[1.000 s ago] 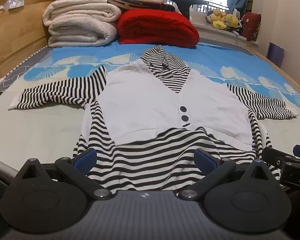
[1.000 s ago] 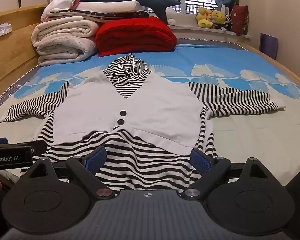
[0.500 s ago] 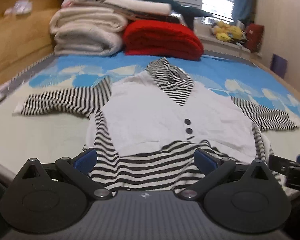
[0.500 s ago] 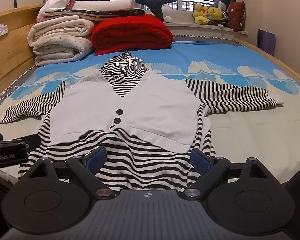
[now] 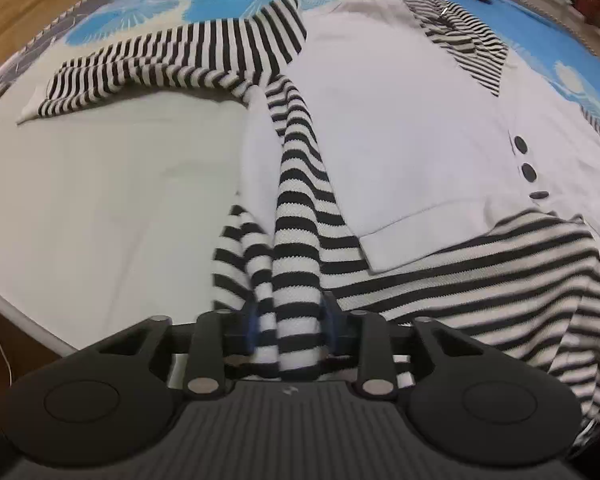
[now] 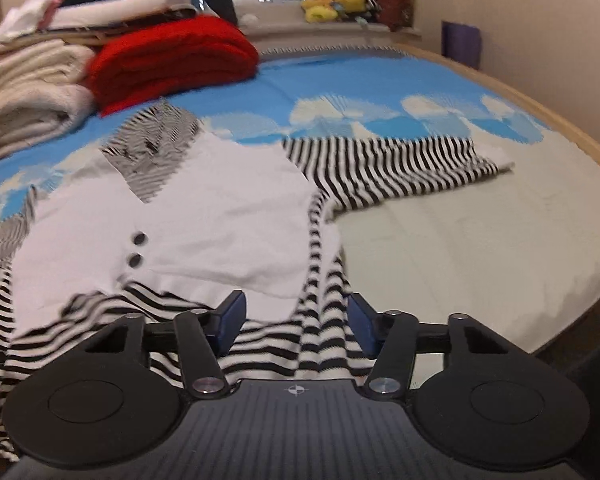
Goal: Fold small clothes
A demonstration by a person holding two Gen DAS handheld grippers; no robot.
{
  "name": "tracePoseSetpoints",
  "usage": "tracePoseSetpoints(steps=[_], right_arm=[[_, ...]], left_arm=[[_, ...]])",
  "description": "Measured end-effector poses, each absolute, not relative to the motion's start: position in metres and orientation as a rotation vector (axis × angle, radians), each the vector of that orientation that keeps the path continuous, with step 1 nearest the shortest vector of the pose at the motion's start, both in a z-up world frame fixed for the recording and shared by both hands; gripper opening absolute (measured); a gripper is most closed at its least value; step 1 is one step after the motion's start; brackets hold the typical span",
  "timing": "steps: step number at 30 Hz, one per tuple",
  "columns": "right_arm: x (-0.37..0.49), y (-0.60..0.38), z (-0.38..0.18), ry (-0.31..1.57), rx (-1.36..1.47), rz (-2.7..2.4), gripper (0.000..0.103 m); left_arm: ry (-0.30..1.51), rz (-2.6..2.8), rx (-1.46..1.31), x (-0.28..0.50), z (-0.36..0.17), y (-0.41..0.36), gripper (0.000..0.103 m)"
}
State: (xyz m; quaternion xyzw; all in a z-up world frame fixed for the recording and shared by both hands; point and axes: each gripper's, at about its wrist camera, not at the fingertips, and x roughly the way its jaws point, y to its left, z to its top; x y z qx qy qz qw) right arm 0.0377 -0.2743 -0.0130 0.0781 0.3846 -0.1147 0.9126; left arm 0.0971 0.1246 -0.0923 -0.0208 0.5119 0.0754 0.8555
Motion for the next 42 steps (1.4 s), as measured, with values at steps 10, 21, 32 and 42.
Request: tracePoseSetpoints(steps=[10, 21, 32, 42], right_arm=[[0.052, -0.301, -0.063, 1.002, 0.242, -0.318, 0.045], [0.046, -0.308, -0.063, 1.009, 0.189, -0.425, 0.008], [0.041, -0.272, -0.035, 0.816, 0.105, -0.205, 0.042], [0.053, -0.275, -0.07, 1.025, 0.081, -0.231, 0.042]], left_arm=[[1.021, 0.237, -0.133, 0.065, -0.064, 0.145, 0.036], [1.015, 0.294, 0.059, 0.057, -0.063, 0.116, 0.024], [1.052, 0.085, 0.062, 0.06, -0.073, 0.08, 0.031], [1.117, 0.194, 0.109, 0.062, -0.084, 0.097, 0.037]])
